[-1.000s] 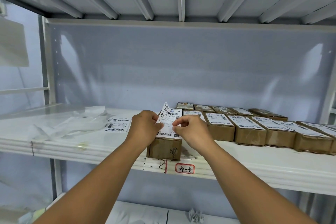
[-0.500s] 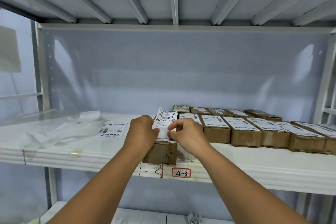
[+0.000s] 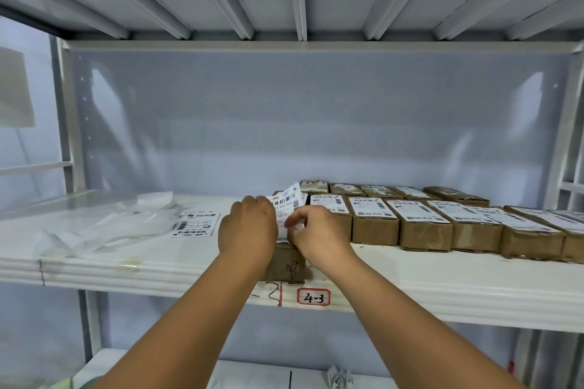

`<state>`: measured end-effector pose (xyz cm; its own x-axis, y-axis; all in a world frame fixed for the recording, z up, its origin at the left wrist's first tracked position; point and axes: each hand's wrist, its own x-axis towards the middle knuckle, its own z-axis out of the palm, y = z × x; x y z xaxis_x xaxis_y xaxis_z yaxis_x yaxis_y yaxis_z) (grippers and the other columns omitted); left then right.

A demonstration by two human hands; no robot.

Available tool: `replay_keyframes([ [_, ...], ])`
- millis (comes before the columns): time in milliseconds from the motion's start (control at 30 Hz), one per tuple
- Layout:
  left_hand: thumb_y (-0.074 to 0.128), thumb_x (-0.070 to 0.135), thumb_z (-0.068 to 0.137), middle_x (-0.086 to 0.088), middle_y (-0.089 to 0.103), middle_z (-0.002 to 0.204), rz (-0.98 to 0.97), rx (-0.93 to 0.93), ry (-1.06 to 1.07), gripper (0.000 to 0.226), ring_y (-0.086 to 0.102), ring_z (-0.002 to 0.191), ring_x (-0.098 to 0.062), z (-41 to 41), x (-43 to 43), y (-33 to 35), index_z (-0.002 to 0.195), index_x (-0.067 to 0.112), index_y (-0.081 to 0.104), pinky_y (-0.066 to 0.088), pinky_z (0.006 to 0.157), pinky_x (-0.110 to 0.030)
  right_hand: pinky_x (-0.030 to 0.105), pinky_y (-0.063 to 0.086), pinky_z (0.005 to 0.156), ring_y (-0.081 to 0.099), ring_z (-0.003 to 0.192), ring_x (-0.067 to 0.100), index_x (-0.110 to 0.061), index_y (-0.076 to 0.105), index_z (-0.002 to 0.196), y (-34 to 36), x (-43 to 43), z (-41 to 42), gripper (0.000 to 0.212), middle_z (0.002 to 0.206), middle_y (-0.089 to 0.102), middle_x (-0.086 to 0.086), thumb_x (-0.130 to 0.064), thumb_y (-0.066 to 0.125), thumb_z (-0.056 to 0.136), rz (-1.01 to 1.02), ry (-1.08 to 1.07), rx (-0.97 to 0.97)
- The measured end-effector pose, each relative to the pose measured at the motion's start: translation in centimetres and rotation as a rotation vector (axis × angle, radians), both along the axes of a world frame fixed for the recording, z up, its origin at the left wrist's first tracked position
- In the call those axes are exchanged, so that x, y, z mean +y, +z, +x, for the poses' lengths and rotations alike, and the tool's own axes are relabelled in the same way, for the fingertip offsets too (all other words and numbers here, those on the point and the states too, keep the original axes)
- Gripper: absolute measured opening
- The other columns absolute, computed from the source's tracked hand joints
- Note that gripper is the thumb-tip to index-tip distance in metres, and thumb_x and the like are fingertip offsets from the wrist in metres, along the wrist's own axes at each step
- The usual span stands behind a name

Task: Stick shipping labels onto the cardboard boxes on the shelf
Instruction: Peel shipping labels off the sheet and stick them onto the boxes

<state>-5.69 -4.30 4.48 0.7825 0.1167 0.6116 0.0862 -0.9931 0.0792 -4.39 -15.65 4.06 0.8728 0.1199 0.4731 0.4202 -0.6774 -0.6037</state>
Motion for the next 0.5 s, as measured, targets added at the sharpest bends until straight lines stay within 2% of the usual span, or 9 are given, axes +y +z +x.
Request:
replay_keyframes([
  [67, 0.05, 0.023, 0.094, -0.008, 0.056, 0.11, 0.008, -0.009, 0.028, 0.036, 0.051, 0.104, -0.025, 0.1, 0.2, 0.1, 0.124, 0.007, 0.04, 0.035, 0.066, -0.03, 0.016, 0.033, 0.071, 0.053, 0.095, 0.015, -0.016, 0.069, 0.1, -0.3, 0.3, -0.1, 0.018, 0.111, 0.058, 0.002, -0.01, 0.057, 0.088, 0.01, -0.013, -0.033],
  [167, 0.049, 0.026, 0.093, -0.007, 0.06, 0.104, -0.04, 0.026, 0.002, 0.039, 0.055, 0.099, -0.027, 0.1, 0.4, -0.1, 0.127, 0.012, 0.035, 0.034, 0.063, -0.03, 0.012, 0.03, 0.071, 0.048, 0.095, 0.012, -0.019, 0.066, 0.103, -0.5, 0.1, -0.2, 0.016, 0.112, 0.038, -0.001, -0.015, 0.058, 0.089, 0.052, -0.033, 0.008],
  [200, 0.049, 0.026, 0.093, -0.007, 0.061, 0.105, -0.063, 0.031, -0.004, 0.039, 0.055, 0.1, -0.027, 0.0, 0.5, -0.1, 0.128, 0.014, 0.036, 0.034, 0.064, -0.03, 0.015, 0.03, 0.075, 0.046, 0.103, 0.014, -0.023, 0.066, 0.1, -0.5, 0.0, -0.2, 0.014, 0.112, 0.039, -0.001, -0.02, 0.06, 0.088, 0.042, -0.053, 0.024],
  [267, 0.046, 0.027, 0.095, -0.007, 0.061, 0.109, -0.096, 0.029, -0.005, 0.035, 0.056, 0.102, -0.027, -0.2, 0.5, -0.1, 0.128, 0.017, 0.04, 0.034, 0.065, -0.029, 0.022, 0.035, 0.082, 0.047, 0.112, 0.019, -0.032, 0.064, 0.085, -0.8, -0.3, 0.4, 0.004, 0.113, 0.053, 0.003, -0.029, 0.062, 0.083, 0.055, -0.079, 0.067],
  [333, 0.043, 0.025, 0.096, -0.006, 0.06, 0.111, -0.119, 0.035, 0.005, 0.029, 0.056, 0.102, -0.026, -0.2, 0.6, -0.3, 0.124, 0.019, 0.048, 0.034, 0.067, -0.028, 0.03, 0.045, 0.082, 0.057, 0.1, 0.02, -0.03, 0.064, 0.078, -1.0, -0.6, 0.5, 0.003, 0.105, 0.062, 0.003, -0.031, 0.063, 0.081, 0.166, -0.02, 0.14],
  [400, 0.042, 0.021, 0.095, -0.004, 0.061, 0.109, -0.129, 0.037, 0.007, 0.025, 0.056, 0.099, -0.024, -0.1, 0.6, -0.5, 0.117, 0.02, 0.056, 0.035, 0.066, -0.027, 0.035, 0.05, 0.082, 0.061, 0.087, 0.017, -0.027, 0.067, 0.083, -1.3, -1.0, 0.5, 0.003, 0.098, 0.065, 0.001, -0.028, 0.064, 0.084, 0.288, 0.068, 0.187],
  [500, 0.043, 0.015, 0.092, -0.005, 0.062, 0.101, -0.203, 0.032, -0.033, 0.023, 0.055, 0.09, -0.024, 0.1, 0.7, -0.7, 0.105, 0.015, 0.062, 0.036, 0.063, -0.029, 0.033, 0.05, 0.089, 0.061, 0.091, 0.01, -0.024, 0.07, 0.088, -1.6, -1.5, 0.6, 0.007, 0.094, 0.067, -0.008, -0.023, 0.063, 0.088, 0.392, 0.118, 0.195],
])
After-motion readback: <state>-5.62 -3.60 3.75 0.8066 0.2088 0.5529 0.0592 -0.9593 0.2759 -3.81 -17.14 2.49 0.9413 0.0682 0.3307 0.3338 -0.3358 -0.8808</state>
